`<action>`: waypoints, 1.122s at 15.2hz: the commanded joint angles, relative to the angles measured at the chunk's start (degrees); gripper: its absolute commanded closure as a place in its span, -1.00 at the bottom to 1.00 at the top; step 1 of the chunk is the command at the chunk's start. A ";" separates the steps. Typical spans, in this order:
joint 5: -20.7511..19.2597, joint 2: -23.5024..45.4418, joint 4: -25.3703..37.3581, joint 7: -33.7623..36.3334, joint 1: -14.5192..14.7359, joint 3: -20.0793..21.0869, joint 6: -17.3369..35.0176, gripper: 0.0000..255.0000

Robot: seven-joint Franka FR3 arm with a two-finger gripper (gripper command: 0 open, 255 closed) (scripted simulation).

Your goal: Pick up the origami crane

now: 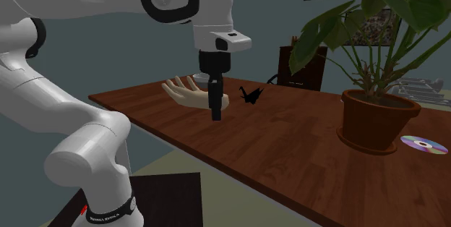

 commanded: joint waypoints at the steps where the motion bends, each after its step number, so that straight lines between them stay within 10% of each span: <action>1: 0.00 0.00 0.00 0.00 0.00 0.00 0.00 -1.00; 17: 9.77 14.97 10.84 34.39 2.77 22.93 3.64 -1.00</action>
